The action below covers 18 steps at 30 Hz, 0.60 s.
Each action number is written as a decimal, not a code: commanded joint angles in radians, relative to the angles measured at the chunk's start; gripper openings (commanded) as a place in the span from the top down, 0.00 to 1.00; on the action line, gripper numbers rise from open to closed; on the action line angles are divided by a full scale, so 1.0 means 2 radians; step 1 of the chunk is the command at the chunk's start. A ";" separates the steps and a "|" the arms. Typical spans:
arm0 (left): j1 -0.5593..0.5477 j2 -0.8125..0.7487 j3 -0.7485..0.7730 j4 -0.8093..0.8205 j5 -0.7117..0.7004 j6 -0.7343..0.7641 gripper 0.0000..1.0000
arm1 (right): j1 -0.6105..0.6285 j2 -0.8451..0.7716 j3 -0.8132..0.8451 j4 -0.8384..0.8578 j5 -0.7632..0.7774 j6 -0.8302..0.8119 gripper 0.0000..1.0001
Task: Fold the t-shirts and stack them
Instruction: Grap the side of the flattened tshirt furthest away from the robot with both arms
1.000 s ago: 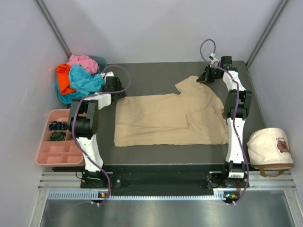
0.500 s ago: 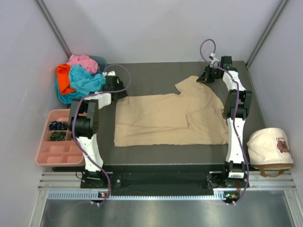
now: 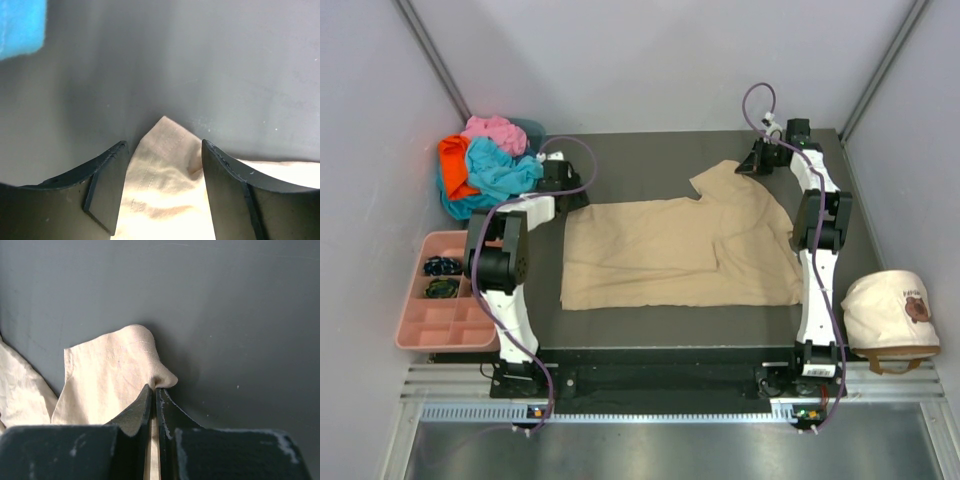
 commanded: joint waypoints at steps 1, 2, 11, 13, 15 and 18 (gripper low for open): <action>0.000 -0.023 -0.011 -0.037 -0.012 0.002 0.35 | 0.004 -0.017 -0.005 0.001 0.010 -0.008 1.00; 0.000 -0.023 -0.014 -0.038 -0.011 0.001 0.35 | 0.004 -0.017 -0.005 0.001 0.011 -0.008 1.00; 0.000 -0.021 -0.021 -0.039 -0.008 -0.003 0.51 | 0.004 -0.017 -0.005 0.001 0.011 -0.008 1.00; 0.000 -0.020 -0.020 -0.039 -0.008 -0.003 0.59 | 0.004 -0.017 -0.005 0.001 0.011 -0.008 1.00; 0.000 -0.016 -0.017 -0.037 -0.010 -0.002 0.72 | 0.004 -0.017 -0.005 0.001 0.011 -0.008 1.00; 0.000 -0.008 -0.010 -0.039 -0.012 -0.002 0.87 | 0.004 -0.017 -0.006 0.001 0.011 -0.008 1.00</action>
